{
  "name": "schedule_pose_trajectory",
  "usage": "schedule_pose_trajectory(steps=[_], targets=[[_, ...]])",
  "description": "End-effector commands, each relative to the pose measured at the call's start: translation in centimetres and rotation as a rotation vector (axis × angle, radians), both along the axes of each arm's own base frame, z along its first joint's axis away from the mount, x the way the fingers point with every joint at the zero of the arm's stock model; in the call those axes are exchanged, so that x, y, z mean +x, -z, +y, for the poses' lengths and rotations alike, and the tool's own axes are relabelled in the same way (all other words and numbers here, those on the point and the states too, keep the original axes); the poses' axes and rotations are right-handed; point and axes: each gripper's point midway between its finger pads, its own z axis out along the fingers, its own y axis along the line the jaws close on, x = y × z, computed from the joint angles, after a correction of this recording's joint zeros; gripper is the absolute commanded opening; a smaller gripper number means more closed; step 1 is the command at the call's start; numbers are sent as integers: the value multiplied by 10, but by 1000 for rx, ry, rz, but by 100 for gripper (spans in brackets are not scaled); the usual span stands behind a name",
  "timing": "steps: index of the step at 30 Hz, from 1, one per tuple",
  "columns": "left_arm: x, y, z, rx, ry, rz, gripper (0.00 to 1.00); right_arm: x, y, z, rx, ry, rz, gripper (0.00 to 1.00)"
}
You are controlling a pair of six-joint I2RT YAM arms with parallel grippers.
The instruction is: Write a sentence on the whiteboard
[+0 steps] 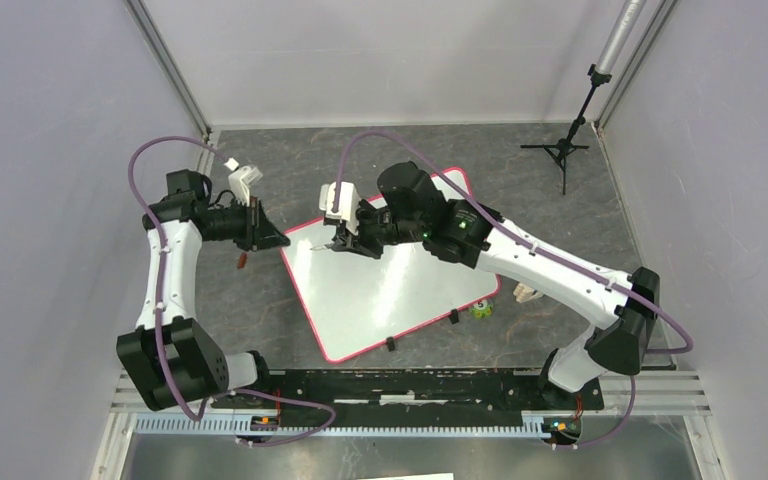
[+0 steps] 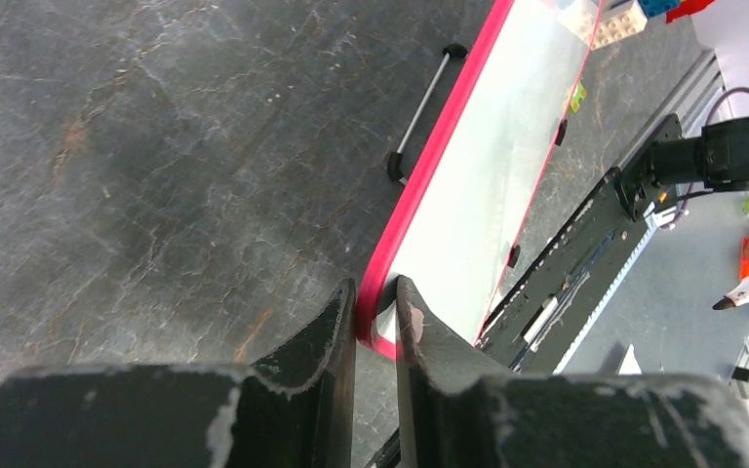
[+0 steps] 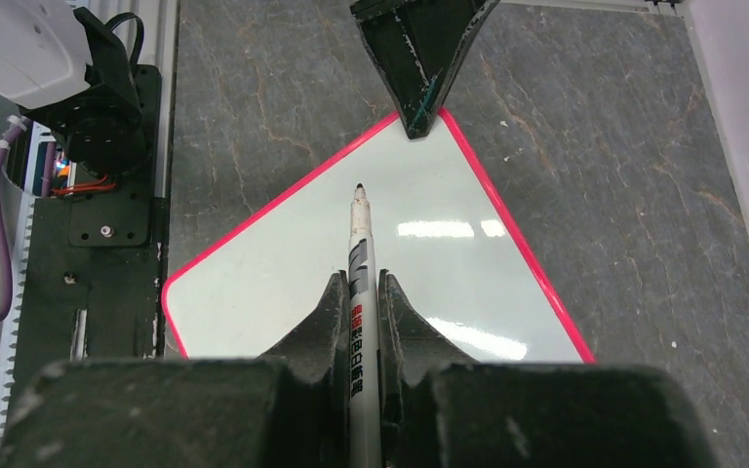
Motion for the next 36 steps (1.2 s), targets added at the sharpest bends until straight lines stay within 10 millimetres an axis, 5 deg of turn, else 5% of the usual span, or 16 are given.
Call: schedule_pose_trajectory(steps=[1, 9, 16, 23, 36], targets=[[-11, 11, -10, 33, 51, 27, 3, -5, -16, -7, 37, -12, -27, 0], [-2, -13, 7, -12, -55, 1, 31, 3, -11, 1, 46, 16, -15, 0], [-3, -21, 9, -98, -50, 0, 29, 20, -12, 20, 37, 74, 5, 0], [-6, -26, 4, -126, -23, -16, 42, 32, 1, 31, 6, 118, 15, 0], [-6, -31, -3, -182, 15, -17, 38, 43, 10, 42, 11, 152, 28, 0]])
